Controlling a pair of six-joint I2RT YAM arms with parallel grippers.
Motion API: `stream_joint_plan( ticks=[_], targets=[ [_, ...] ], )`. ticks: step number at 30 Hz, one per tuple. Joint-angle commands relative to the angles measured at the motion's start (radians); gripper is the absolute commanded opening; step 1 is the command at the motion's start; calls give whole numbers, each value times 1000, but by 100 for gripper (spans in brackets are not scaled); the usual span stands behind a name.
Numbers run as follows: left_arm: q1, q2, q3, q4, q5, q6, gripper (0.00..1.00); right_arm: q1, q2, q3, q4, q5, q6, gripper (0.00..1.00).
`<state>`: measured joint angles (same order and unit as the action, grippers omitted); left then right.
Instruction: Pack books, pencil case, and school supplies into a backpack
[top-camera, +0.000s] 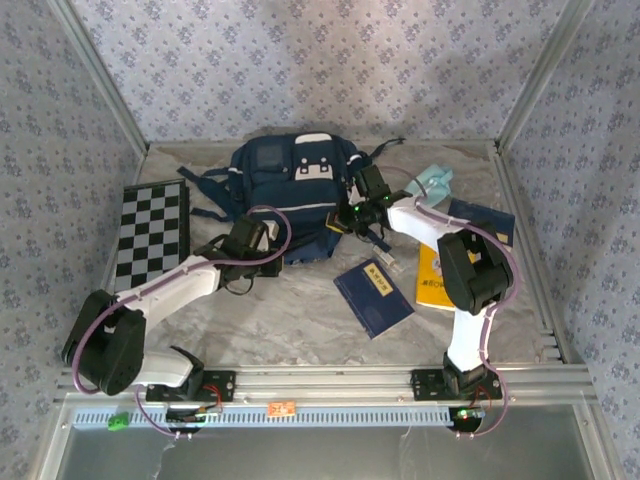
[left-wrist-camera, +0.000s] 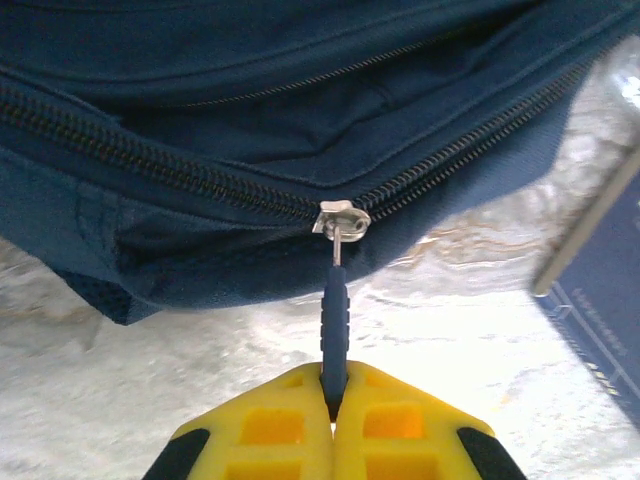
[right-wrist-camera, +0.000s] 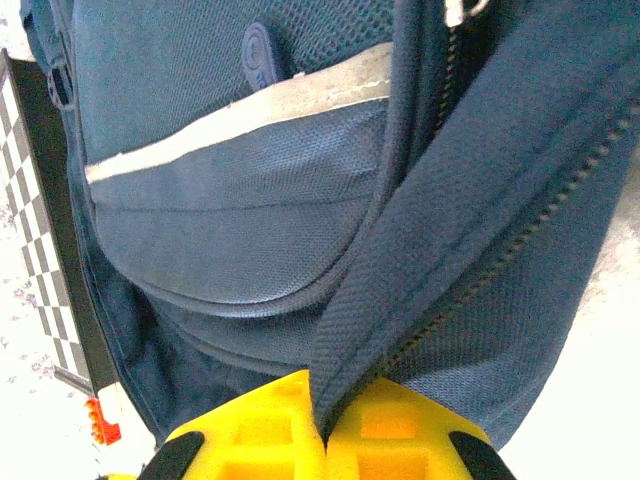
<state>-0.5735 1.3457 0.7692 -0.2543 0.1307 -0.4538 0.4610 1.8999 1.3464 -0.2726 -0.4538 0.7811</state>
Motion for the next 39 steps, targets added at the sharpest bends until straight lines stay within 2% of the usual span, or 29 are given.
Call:
stream_joint_plan(
  ticks=[1, 5, 9, 13, 18, 23, 26, 29, 32, 36, 39],
  targets=[
    [-8, 27, 32, 11, 85, 4, 0, -31, 29, 91, -36, 19, -65, 8],
    [-6, 71, 92, -17, 39, 19, 0, -23, -24, 59, -54, 31, -62, 32],
    [-5, 85, 117, -12, 41, 14, 0, 11, -107, -17, -106, 63, 1, 46],
    [-7, 97, 121, -4, 42, 9, 0, 66, -171, -118, -28, 49, 176, 60],
    [-7, 106, 119, 2, 39, -1, 0, 150, -194, -197, 117, 118, 375, 69],
    [-6, 108, 122, 7, 30, -3, 0, 209, -103, -116, 166, 209, 472, 71],
    [-8, 115, 126, 13, 37, -2, 0, 221, -28, -48, 119, 258, 482, 71],
    [-7, 119, 126, 9, 30, 7, 0, 227, 3, -50, 166, 311, 479, 65],
    [-8, 118, 120, 3, 15, 21, 0, 241, 16, -50, 185, 362, 440, 52],
    [-6, 101, 97, -4, -15, 33, 0, 242, 16, -65, 180, 385, 416, 22],
    [1, 86, 78, 0, -34, 35, 0, 243, -2, -70, 161, 410, 389, 8]
  ],
)
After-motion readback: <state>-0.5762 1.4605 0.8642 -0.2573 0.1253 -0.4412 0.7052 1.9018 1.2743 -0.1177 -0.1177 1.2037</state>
